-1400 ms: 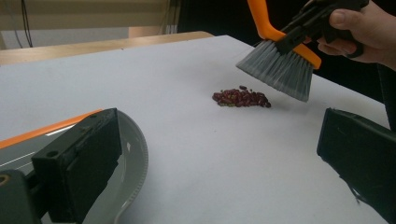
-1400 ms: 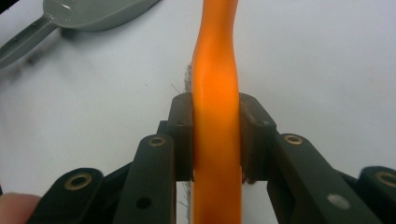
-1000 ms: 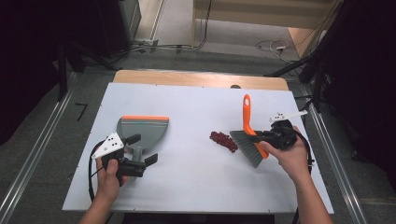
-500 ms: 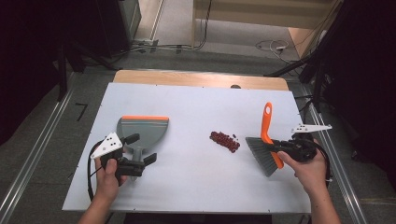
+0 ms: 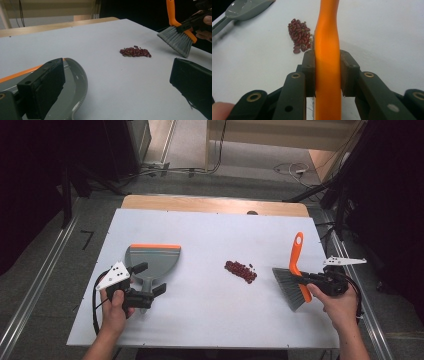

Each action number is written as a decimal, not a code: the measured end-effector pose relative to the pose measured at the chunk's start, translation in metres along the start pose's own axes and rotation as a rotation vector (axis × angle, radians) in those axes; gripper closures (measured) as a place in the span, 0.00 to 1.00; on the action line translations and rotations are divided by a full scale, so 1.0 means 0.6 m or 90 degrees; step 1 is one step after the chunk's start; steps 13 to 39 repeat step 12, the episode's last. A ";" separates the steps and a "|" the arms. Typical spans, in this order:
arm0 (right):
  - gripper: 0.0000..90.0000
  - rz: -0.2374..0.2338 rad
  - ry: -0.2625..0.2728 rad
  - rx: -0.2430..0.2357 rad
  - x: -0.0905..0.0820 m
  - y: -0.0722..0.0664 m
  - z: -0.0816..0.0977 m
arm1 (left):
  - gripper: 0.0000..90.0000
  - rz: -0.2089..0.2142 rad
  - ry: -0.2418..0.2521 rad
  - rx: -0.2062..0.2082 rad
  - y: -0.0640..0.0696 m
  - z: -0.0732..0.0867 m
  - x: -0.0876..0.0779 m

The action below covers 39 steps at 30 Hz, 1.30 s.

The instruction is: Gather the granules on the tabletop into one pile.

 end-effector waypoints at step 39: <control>0.76 0.001 -0.001 -0.010 0.004 -0.004 -0.002 | 0.01 -0.001 -0.003 0.001 -0.001 0.001 0.000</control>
Point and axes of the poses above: each handheld gripper's, and its own axes: x roughly forward along the jaws, z roughly out of its underside, y roughly to its right, the point moved 7 cm from there along x, roughly forward along the jaws, and after that the axes turned 2 degrees about -y, right-handed, at the moved point
